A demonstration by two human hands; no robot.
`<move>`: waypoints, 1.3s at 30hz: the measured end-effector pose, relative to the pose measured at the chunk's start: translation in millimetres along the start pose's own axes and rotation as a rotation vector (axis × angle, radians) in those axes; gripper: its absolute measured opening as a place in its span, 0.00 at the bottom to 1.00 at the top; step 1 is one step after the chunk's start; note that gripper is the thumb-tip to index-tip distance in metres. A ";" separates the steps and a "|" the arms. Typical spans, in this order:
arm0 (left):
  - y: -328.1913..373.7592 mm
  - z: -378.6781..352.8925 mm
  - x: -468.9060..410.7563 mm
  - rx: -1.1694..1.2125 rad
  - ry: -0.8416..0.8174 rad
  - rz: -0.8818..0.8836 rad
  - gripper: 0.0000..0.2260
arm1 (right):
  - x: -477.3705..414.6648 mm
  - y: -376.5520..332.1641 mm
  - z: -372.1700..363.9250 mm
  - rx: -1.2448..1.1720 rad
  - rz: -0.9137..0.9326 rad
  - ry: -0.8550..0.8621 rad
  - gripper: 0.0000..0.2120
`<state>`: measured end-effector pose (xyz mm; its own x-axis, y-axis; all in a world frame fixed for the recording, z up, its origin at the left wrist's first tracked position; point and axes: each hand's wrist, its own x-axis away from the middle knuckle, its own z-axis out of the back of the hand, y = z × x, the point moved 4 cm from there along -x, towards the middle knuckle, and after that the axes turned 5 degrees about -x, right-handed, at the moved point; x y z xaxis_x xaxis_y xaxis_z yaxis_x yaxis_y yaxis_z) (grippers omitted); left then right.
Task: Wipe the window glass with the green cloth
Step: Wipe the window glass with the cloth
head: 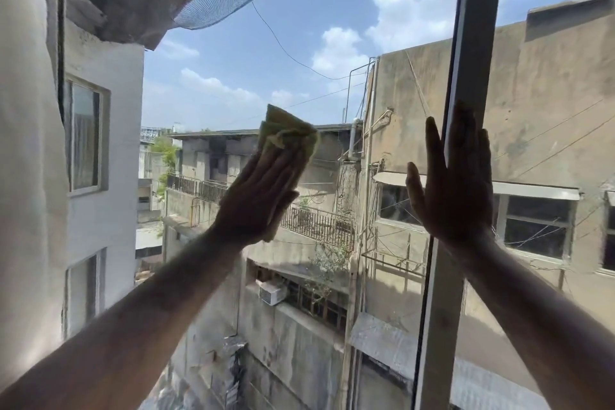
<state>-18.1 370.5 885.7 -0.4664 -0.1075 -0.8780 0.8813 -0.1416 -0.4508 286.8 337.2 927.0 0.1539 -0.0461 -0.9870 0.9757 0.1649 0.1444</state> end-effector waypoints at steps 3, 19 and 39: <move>-76.4 2.5 4.0 0.026 0.085 0.702 0.28 | 0.2 -1.3 0.0 -0.008 -0.008 0.006 0.32; 47.9 -1.7 -46.9 0.026 0.056 0.090 0.27 | -0.6 -3.9 3.2 0.016 -0.012 0.015 0.32; 72.3 14.3 -35.9 0.079 -0.017 0.178 0.30 | -0.6 -3.8 2.0 -0.002 -0.022 0.014 0.32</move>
<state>61.3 350.1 887.0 -0.3052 -0.1542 -0.9397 0.9417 -0.1957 -0.2737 283.3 334.6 927.2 0.1305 -0.0359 -0.9908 0.9784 0.1662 0.1228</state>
